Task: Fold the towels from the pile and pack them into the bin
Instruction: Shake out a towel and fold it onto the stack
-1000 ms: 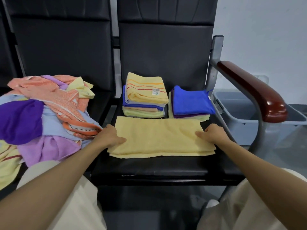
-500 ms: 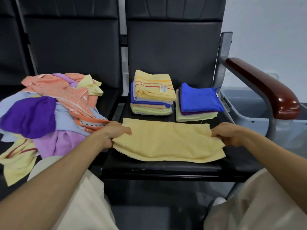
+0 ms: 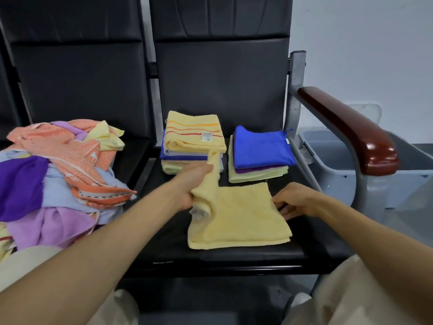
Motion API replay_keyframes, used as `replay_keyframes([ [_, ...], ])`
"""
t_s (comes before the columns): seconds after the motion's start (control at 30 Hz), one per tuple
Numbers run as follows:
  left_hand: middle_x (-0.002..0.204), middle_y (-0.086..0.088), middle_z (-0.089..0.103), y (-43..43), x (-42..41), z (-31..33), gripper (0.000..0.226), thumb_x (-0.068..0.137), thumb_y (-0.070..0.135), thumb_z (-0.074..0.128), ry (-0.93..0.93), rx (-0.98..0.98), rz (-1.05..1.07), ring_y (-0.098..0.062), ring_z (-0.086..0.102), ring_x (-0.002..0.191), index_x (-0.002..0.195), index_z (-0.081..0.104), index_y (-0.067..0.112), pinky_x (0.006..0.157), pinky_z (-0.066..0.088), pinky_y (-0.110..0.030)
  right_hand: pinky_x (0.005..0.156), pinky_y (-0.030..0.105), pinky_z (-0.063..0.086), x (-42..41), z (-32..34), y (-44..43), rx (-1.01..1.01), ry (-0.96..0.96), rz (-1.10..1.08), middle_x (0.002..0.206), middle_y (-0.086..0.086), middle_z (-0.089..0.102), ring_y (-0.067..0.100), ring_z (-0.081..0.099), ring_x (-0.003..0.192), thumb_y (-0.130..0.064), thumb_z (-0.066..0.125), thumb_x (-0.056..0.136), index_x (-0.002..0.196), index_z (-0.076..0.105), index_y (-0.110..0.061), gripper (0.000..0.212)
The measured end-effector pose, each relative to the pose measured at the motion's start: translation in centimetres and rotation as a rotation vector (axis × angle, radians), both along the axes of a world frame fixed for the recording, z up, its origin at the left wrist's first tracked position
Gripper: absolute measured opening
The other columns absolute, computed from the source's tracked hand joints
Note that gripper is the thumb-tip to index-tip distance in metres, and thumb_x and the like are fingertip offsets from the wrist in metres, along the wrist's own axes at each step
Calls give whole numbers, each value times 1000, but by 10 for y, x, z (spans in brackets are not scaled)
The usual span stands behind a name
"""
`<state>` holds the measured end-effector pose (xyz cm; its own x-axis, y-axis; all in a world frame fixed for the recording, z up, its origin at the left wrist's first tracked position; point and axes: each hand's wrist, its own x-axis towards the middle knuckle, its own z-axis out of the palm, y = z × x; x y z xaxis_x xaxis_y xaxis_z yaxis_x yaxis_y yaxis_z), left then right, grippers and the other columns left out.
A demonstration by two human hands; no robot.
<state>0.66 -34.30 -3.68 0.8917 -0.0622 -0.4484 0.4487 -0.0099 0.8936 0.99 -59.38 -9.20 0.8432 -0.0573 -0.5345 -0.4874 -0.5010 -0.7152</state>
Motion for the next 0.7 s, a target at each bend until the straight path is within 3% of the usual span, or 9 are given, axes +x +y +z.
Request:
replay_keyframes([
  [0.1, 107, -9, 62, -47, -2, -16, 20, 100, 23, 48, -62, 146, -112, -23, 61, 92, 119, 52, 20, 73, 52, -36, 58, 31, 56, 0, 2, -2, 55, 43, 10, 100, 19, 70, 24, 67, 73, -9, 41, 100, 111, 62, 7, 29],
  [0.2, 110, -12, 63, -86, -8, -42, 18, 101, 22, 41, -53, 234, -209, -26, 63, 96, 114, 52, 17, 85, 53, -40, 61, 32, 57, -1, 3, -1, 88, 68, 9, 97, 18, 69, 25, 66, 74, -11, 36, 102, 111, 61, 6, 32],
  [0.23, 104, -13, 65, -96, -11, -49, 19, 101, 22, 39, -40, 271, -255, -26, 65, 92, 115, 51, 15, 82, 54, -39, 63, 33, 57, 0, 3, -1, 103, 80, 12, 95, 17, 68, 25, 66, 75, -13, 35, 103, 109, 61, 5, 33],
  [0.3, 83, -13, 64, -111, -13, -58, 28, 101, 22, 36, -25, 330, -337, -23, 62, 64, 122, 47, 6, 63, 52, -33, 69, 34, 56, -1, 4, -2, 143, 103, 14, 89, 16, 67, 25, 65, 75, -20, 34, 105, 100, 60, 2, 34],
  [0.37, 82, -14, 60, -115, -13, -56, 32, 103, 24, 35, -8, 276, -336, -22, 56, 55, 126, 40, 2, 60, 49, -33, 68, 34, 54, -1, 4, -2, 147, 92, 8, 83, 14, 63, 24, 61, 71, -29, 36, 105, 95, 58, -1, 37],
  [0.43, 96, -17, 59, -108, -12, -44, 35, 104, 22, 37, 14, 153, -312, -25, 60, 65, 136, 35, 7, 63, 54, -36, 63, 33, 53, -1, 4, 1, 105, 49, -2, 79, 12, 58, 23, 58, 67, -38, 40, 103, 94, 57, -3, 40],
  [0.5, 103, -15, 62, -93, -10, -35, 39, 103, 17, 38, -45, 218, -292, -24, 65, 76, 142, 36, 8, 68, 57, -36, 59, 33, 54, -2, 4, 3, 53, 19, -11, 78, 12, 58, 23, 58, 65, -43, 41, 101, 95, 57, -2, 44],
  [0.6, 107, -3, 63, -57, -6, -33, 29, 99, 11, 43, -234, 541, -229, -17, 64, 90, 122, 58, 17, 73, 54, -30, 58, 32, 55, -6, 2, 10, -70, -39, 13, 85, 9, 61, 23, 62, 72, -48, 43, 99, 106, 53, -5, 45],
  [0.7, 124, 0, 57, -22, -8, -34, 23, 96, 9, 47, -248, 667, -196, -17, 56, 111, 102, 62, 25, 87, 46, -29, 63, 30, 51, -13, -1, 26, -384, -127, 187, 96, 4, 60, 19, 60, 79, -55, 44, 95, 101, 47, -11, 44],
])
